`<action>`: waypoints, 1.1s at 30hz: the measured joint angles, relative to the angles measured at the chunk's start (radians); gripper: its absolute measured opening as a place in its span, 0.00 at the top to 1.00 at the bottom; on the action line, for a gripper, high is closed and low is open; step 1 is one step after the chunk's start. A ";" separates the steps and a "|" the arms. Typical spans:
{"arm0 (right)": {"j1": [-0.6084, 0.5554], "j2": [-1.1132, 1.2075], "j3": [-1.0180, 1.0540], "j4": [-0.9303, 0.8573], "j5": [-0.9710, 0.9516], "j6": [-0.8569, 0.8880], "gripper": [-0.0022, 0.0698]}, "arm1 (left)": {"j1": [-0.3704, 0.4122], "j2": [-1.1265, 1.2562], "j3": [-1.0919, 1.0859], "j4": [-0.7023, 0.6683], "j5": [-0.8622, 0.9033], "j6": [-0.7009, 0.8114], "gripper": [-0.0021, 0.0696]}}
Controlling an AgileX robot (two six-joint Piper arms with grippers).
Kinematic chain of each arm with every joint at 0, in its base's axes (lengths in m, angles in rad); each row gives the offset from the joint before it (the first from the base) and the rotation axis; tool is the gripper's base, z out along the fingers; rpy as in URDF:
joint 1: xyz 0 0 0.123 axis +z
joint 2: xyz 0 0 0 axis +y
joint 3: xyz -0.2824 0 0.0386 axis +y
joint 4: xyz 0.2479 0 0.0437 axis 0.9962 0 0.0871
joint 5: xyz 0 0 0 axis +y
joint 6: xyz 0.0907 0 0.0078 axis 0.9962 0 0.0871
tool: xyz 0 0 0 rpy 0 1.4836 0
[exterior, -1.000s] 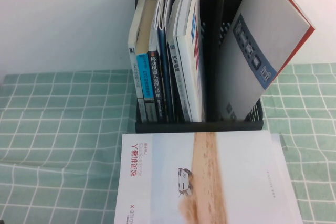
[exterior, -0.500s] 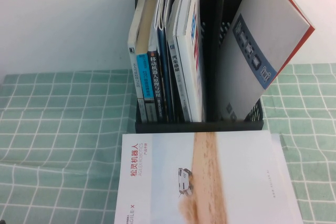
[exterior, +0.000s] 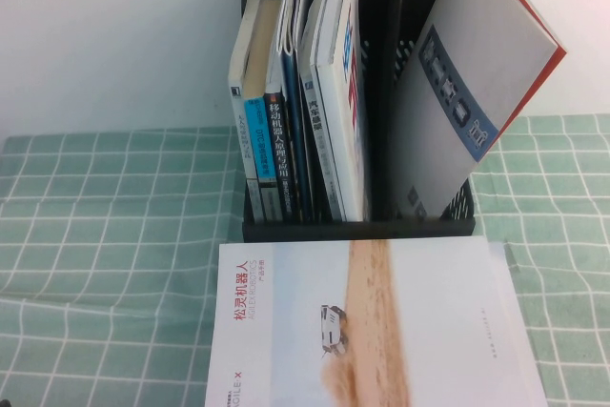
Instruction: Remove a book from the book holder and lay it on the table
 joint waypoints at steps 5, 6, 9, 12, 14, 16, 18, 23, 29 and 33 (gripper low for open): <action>-0.263 -0.033 0.047 0.048 -0.123 -0.002 0.97 | 0.000 0.000 0.000 0.000 0.000 0.000 0.97; -0.326 -0.041 0.070 0.069 -0.154 -0.002 0.97 | 0.000 0.000 0.000 0.000 0.000 0.000 0.97; -0.491 -0.050 0.161 0.090 -0.249 -0.023 0.97 | 0.000 -0.002 0.000 0.000 0.000 0.000 0.97; -0.606 -0.050 0.233 0.093 -0.290 -0.036 0.97 | 0.000 -0.002 0.000 -0.002 0.000 0.000 0.97; -0.646 -0.050 0.242 0.097 -0.258 -0.043 0.97 | 0.000 -0.002 0.000 -0.002 0.000 0.000 0.97; -0.660 -0.050 0.243 0.094 -0.214 -0.045 0.97 | 0.000 -0.002 0.000 -0.002 0.000 0.000 0.97; -0.664 -0.050 0.243 0.105 -0.153 -0.049 0.97 | 0.000 -0.002 0.000 -0.002 0.000 0.000 0.97; -0.665 -0.050 0.243 0.151 -0.124 -0.049 0.97 | 0.000 -0.002 0.000 -0.002 0.000 0.000 0.97; -0.666 -0.050 0.243 0.182 -0.124 -0.034 0.97 | 0.000 -0.002 0.000 -0.002 0.000 0.000 0.97; -0.672 -0.050 0.243 0.195 -0.124 -0.024 0.97 | 0.000 -0.002 0.000 -0.002 0.000 0.000 0.97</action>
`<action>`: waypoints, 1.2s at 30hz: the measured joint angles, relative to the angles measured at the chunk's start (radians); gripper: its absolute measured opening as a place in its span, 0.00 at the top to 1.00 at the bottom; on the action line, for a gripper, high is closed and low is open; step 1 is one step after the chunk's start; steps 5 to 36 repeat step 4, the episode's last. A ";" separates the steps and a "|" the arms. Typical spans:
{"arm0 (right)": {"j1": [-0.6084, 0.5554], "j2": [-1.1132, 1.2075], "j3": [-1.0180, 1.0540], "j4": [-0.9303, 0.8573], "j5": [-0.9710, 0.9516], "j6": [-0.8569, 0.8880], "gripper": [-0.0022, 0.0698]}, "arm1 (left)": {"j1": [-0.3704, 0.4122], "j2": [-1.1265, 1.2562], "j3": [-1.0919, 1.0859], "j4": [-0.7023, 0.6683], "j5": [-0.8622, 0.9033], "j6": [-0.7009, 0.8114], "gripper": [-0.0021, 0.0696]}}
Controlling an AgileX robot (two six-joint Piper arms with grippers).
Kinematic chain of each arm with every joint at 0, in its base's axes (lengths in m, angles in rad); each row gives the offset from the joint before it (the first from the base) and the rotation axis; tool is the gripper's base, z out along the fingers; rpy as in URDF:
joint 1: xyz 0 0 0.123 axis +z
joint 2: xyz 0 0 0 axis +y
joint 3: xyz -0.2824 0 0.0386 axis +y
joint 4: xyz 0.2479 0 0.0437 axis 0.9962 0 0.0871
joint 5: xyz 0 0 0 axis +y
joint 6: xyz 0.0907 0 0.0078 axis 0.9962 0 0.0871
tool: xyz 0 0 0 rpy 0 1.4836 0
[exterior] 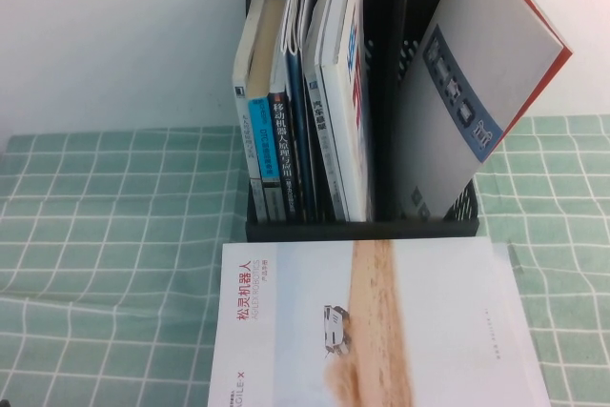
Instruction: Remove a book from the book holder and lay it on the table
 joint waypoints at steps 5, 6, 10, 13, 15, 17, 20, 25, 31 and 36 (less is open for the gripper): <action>-0.002 0.000 0.000 0.000 0.000 0.000 0.97 | 0.000 0.000 0.000 0.000 0.000 0.000 0.97; -0.002 0.000 0.000 0.000 0.000 0.000 0.97 | 0.000 0.000 0.000 0.000 0.000 0.000 0.97; -0.002 0.000 0.000 0.000 0.000 0.000 0.97 | 0.000 0.000 0.000 0.000 0.000 0.000 0.97; -0.002 0.000 0.000 0.000 0.000 0.000 0.97 | 0.000 0.000 0.000 0.000 0.000 0.000 0.97; -0.002 0.000 0.000 0.000 0.000 0.000 0.97 | 0.000 0.000 0.000 0.000 0.000 0.000 0.97; -0.002 0.000 0.000 0.000 0.000 0.000 0.97 | 0.000 0.000 0.000 0.000 0.000 0.000 0.97; -0.002 0.000 0.000 0.000 0.000 0.000 0.97 | 0.000 0.000 0.000 0.000 0.000 0.000 0.97; -0.002 0.000 0.000 0.000 0.000 0.000 0.97 | 0.000 0.000 0.000 0.000 0.000 0.000 0.97; -0.002 0.000 0.000 0.000 0.000 0.000 0.97 | 0.000 0.000 0.000 0.000 0.000 0.000 0.97; -0.002 0.000 0.000 0.000 0.000 0.000 0.97 | 0.000 0.000 0.000 0.000 0.000 0.000 0.97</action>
